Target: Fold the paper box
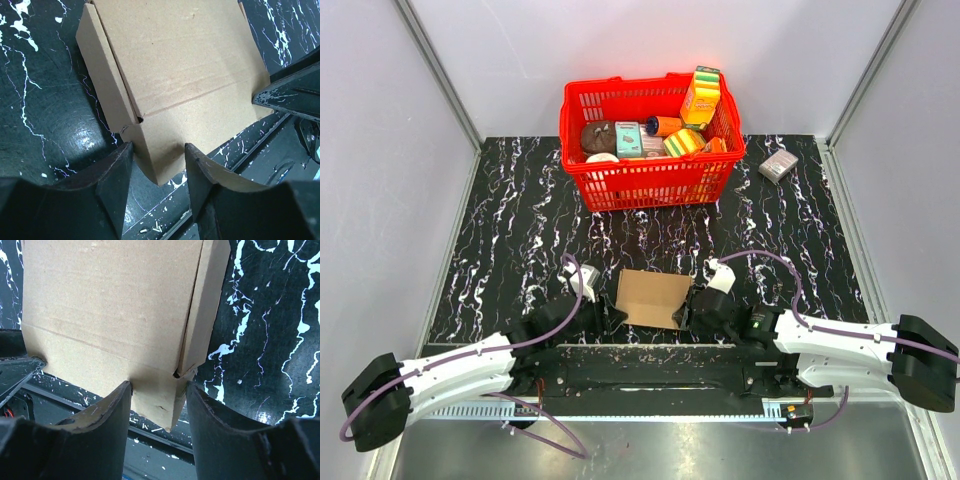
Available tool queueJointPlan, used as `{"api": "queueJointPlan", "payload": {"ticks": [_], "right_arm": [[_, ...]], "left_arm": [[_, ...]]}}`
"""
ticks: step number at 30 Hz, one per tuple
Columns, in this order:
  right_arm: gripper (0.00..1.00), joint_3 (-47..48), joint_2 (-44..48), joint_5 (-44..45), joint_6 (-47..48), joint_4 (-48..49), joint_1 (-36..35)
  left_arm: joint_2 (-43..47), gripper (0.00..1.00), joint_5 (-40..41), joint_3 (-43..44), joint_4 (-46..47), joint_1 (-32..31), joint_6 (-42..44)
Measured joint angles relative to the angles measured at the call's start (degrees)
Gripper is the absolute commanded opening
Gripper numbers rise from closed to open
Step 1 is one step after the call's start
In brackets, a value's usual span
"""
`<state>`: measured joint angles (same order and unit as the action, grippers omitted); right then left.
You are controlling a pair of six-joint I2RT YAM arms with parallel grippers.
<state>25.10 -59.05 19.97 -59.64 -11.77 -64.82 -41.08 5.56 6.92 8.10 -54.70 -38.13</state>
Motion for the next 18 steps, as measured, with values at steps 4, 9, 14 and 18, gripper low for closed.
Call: {"api": "queueJointPlan", "payload": {"ticks": [4,9,14,18], "right_arm": [[0.51,-0.04,0.00,0.00,-0.09,0.02,0.00],[0.51,-0.07,0.00,0.00,-0.17,0.00,0.00],[0.51,-0.07,0.00,0.04,-0.20,-0.04,0.00],[0.51,-0.07,0.00,0.11,-0.20,-0.13,0.00]], "left_arm": [[-0.02,0.49,0.02,-0.11,0.28,0.07,-0.13],[-0.04,0.47,0.04,-0.68,1.07,0.07,-0.57],[-0.98,0.44,0.02,-1.01,2.43,0.13,-1.14],[-1.77,0.41,0.04,-1.46,3.85,0.28,-1.55]]}}
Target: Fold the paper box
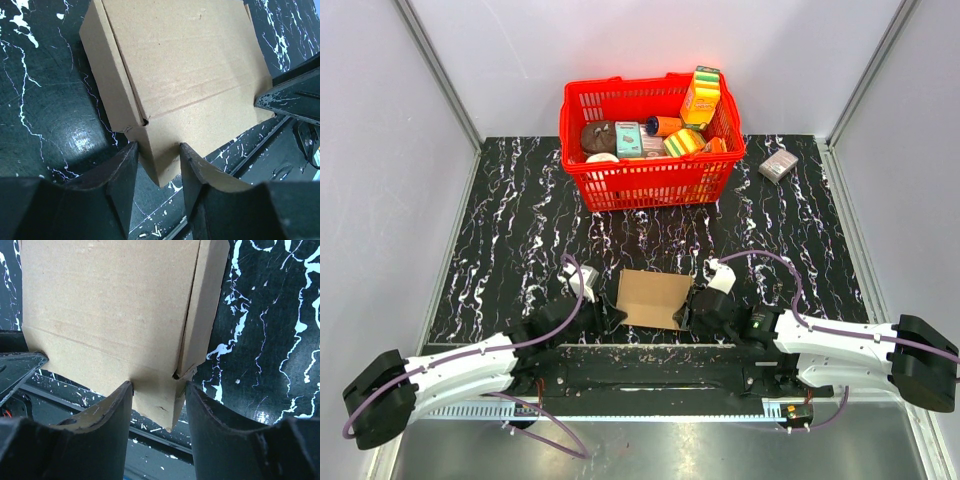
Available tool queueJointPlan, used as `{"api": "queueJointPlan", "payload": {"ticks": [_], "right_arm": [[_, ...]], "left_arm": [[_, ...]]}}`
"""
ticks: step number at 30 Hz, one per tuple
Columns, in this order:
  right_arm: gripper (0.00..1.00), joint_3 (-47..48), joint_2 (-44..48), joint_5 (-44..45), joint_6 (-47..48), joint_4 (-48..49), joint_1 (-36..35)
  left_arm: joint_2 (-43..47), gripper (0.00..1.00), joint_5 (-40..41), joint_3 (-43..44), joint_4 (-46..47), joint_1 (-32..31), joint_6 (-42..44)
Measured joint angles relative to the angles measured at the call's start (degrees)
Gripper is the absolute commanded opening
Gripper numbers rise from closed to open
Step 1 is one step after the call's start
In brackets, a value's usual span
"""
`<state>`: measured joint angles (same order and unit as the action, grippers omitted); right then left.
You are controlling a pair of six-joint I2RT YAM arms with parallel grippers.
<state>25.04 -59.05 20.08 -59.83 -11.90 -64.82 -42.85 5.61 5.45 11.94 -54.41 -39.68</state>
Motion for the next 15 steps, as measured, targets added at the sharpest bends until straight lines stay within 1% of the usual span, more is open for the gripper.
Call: {"api": "queueJointPlan", "payload": {"ticks": [10,15], "right_arm": [[0.50,-0.13,-0.02,0.09,0.00,0.02,0.00],[0.47,-0.11,-0.24,0.22,0.02,0.07,0.00]], "left_arm": [[-0.74,0.40,0.00,-0.44,1.46,0.00,-0.46],[-0.72,0.40,0.02,-0.44,1.44,0.00,-0.44]]}}
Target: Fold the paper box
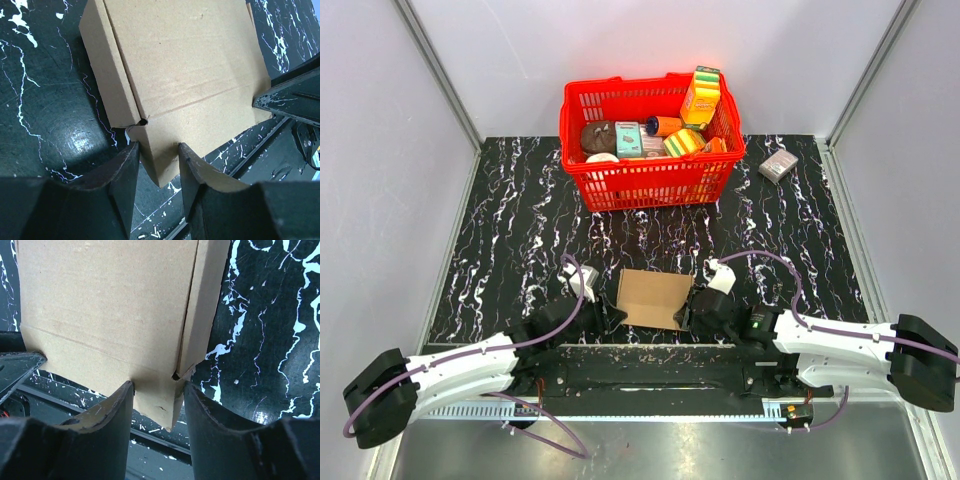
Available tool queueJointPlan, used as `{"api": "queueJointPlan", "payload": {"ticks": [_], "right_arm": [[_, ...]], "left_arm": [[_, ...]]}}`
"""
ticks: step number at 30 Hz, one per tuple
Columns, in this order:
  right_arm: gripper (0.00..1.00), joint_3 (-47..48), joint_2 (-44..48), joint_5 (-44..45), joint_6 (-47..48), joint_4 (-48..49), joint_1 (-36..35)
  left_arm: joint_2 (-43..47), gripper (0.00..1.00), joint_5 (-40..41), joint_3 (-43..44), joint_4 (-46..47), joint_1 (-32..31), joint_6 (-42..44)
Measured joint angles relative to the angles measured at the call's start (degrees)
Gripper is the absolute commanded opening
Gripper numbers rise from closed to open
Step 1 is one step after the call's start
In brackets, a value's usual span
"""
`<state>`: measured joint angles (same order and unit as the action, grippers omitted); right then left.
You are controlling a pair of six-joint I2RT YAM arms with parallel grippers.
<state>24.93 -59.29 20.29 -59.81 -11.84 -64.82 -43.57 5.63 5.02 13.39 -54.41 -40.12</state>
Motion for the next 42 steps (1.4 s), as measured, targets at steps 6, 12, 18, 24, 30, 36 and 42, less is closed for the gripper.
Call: {"api": "queueJointPlan", "payload": {"ticks": [6,12,18,24,30,36,42], "right_arm": [[0.47,-0.02,-0.15,0.13,0.07,0.02,0.00],[0.58,-0.11,-0.15,0.50,0.92,0.13,0.00],[0.68,-0.09,0.44,1.90,2.73,-0.17,0.00],[0.68,0.04,1.33,3.17,4.37,-1.75,0.00],[0.58,0.07,2.86,3.15,4.94,-2.84,0.00],[0.56,0.07,4.63,2.58,5.55,-2.99,0.00],[0.61,0.07,2.99,0.92,6.12,-2.36,0.00]], "left_arm": [[0.00,0.40,0.20,0.00,-0.02,0.00,0.04],[0.00,0.41,0.42,0.00,0.02,0.00,0.22],[0.00,0.42,0.61,0.00,0.07,-0.02,0.85],[0.00,0.42,1.14,0.11,-0.09,-0.02,1.73],[0.00,0.42,1.55,0.11,-0.28,-0.02,2.19],[0.00,0.43,1.68,0.11,-0.33,-0.02,2.19],[0.00,0.43,1.66,0.11,-0.26,-0.02,2.19]]}}
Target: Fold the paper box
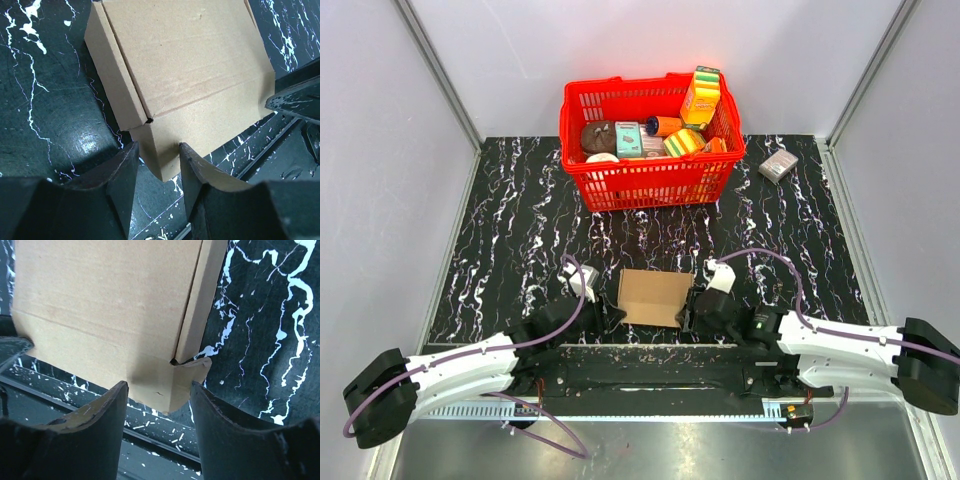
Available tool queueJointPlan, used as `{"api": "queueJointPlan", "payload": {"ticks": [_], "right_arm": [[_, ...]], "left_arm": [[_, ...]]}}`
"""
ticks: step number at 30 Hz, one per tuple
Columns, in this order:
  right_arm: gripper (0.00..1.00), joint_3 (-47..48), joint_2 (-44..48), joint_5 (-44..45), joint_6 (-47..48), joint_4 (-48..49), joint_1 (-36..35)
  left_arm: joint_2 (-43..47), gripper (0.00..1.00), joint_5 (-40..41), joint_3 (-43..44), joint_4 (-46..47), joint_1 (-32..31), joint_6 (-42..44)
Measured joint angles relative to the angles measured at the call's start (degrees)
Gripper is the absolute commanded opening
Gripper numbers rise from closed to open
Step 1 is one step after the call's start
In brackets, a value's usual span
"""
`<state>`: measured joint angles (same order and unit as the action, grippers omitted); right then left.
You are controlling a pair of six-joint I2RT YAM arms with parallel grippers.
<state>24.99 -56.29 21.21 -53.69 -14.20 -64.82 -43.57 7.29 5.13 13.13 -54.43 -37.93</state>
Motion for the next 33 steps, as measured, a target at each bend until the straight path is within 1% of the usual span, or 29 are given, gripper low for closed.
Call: {"api": "queueJointPlan", "payload": {"ticks": [4,6,12,21,28,33], "right_arm": [[0.62,0.02,-2.27,-0.94,0.35,-0.02,0.00],[0.59,0.07,-2.97,-0.96,0.55,-0.04,0.00],[0.55,0.09,-3.15,-1.20,0.79,0.44,0.00],[0.52,-0.20,-3.13,-2.49,0.46,3.89,0.00],[0.49,-0.85,-2.25,-2.91,0.11,4.15,0.00],[0.43,-0.90,-2.16,-2.91,0.00,4.15,0.00]], "left_arm": [[0.00,0.44,0.00,0.00,-0.02,0.00,0.00],[0.02,0.45,0.00,0.00,-0.09,0.00,0.02],[0.90,0.45,0.00,0.00,-0.13,0.00,0.00],[0.96,0.45,0.13,0.00,-0.20,0.02,0.00],[1.14,0.45,0.22,0.00,-0.46,0.02,0.00],[1.16,0.45,0.24,0.00,-0.66,0.02,0.00]]}}
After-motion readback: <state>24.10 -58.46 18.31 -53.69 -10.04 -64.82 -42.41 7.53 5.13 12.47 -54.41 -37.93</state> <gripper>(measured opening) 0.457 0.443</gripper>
